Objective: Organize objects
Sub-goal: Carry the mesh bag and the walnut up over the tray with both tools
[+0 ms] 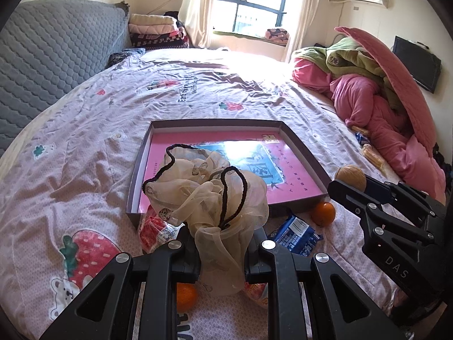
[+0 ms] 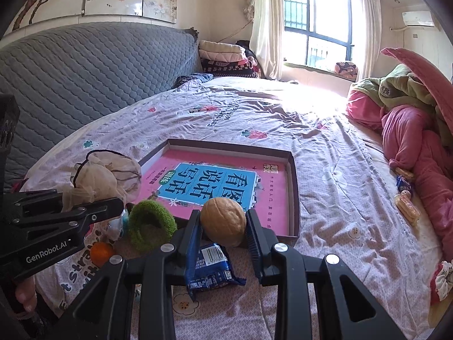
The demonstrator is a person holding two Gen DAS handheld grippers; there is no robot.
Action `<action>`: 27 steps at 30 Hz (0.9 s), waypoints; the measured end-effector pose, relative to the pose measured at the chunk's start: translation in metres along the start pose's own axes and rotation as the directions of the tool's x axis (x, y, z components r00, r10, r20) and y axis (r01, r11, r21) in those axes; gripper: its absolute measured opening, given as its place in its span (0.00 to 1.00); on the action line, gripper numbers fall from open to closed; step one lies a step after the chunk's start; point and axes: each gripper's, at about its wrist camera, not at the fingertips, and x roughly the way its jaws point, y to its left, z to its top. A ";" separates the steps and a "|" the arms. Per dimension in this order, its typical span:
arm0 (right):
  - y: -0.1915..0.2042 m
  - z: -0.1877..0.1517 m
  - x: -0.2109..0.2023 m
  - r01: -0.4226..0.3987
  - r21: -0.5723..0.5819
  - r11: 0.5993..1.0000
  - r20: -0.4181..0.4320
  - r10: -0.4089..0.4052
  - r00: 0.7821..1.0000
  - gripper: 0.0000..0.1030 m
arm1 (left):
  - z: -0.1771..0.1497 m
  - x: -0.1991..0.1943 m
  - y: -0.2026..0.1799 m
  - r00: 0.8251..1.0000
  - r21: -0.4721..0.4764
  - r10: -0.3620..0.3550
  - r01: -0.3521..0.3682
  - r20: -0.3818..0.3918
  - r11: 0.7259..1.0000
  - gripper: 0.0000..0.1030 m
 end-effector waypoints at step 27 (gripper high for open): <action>-0.029 0.036 0.039 0.004 -0.002 1.000 0.010 -0.004 1.000 0.31 | 0.046 0.042 0.014 0.999 -0.010 0.055 -0.055 0.002 0.998 0.20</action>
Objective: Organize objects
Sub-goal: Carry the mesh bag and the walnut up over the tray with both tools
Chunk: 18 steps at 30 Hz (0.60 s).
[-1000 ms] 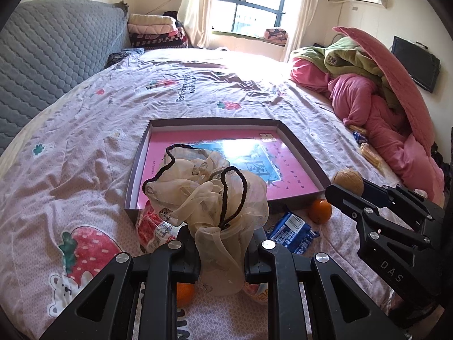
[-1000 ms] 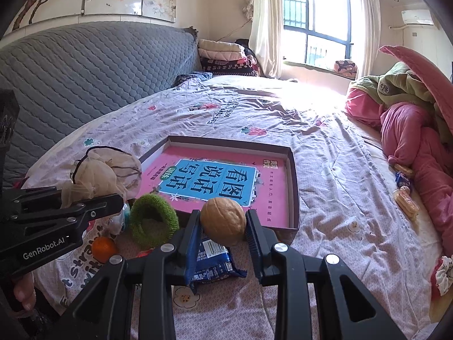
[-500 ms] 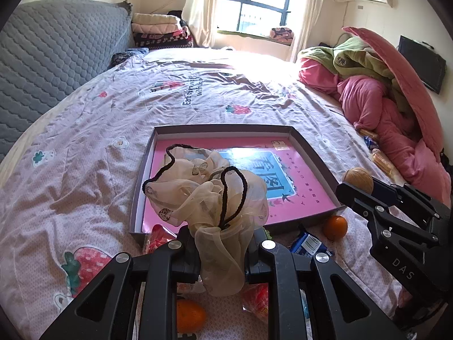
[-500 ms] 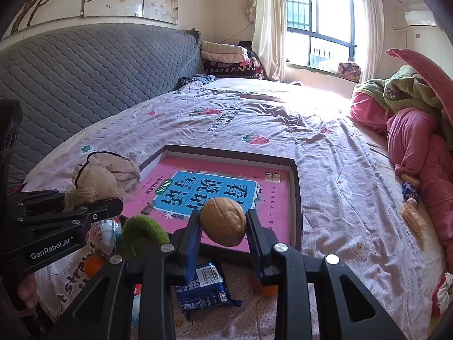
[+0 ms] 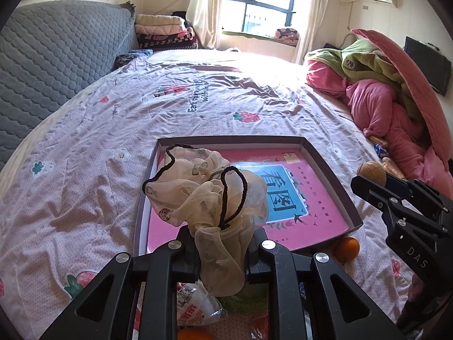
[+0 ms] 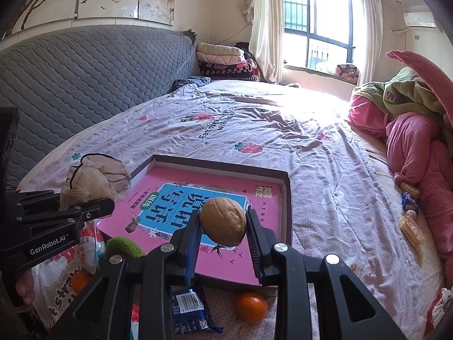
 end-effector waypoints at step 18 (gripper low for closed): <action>-0.013 0.020 0.010 -0.006 -0.007 1.000 0.019 0.006 1.000 0.31 | 0.026 0.017 0.014 0.999 0.010 0.044 -0.044 0.001 0.999 0.20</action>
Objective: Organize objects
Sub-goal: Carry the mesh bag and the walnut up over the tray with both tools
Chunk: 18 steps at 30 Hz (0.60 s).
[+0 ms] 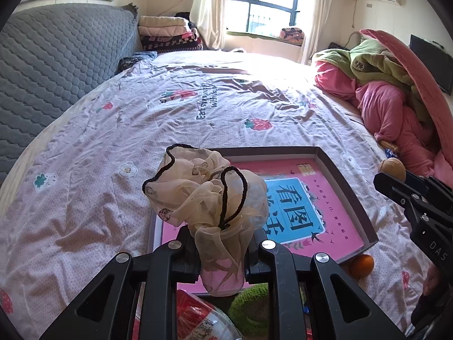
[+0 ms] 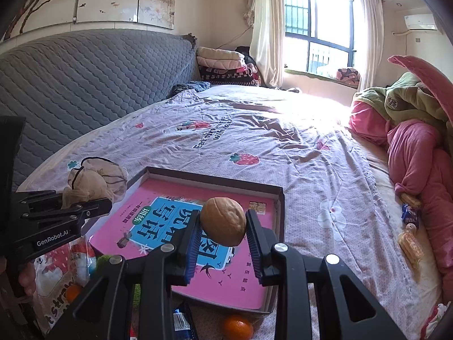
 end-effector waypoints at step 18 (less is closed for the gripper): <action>-0.014 -0.019 0.048 0.024 -0.001 1.000 -0.112 -0.024 0.993 0.31 | 0.007 0.068 0.019 0.989 -0.021 0.013 -0.017 -0.149 1.000 0.20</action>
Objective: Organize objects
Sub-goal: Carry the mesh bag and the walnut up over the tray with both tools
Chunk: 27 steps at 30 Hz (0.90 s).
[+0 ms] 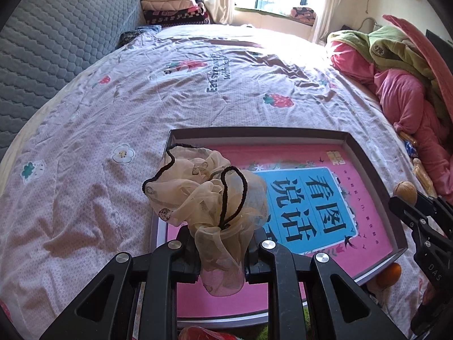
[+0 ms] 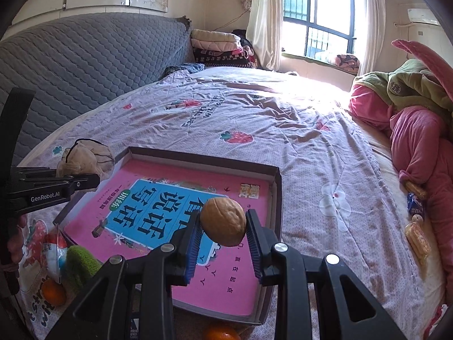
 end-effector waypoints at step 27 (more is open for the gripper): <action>0.006 -0.023 0.042 0.025 -0.020 0.999 -0.121 -0.028 0.992 0.31 | -0.010 0.039 -0.005 0.991 0.006 -0.017 0.018 -0.136 1.000 0.21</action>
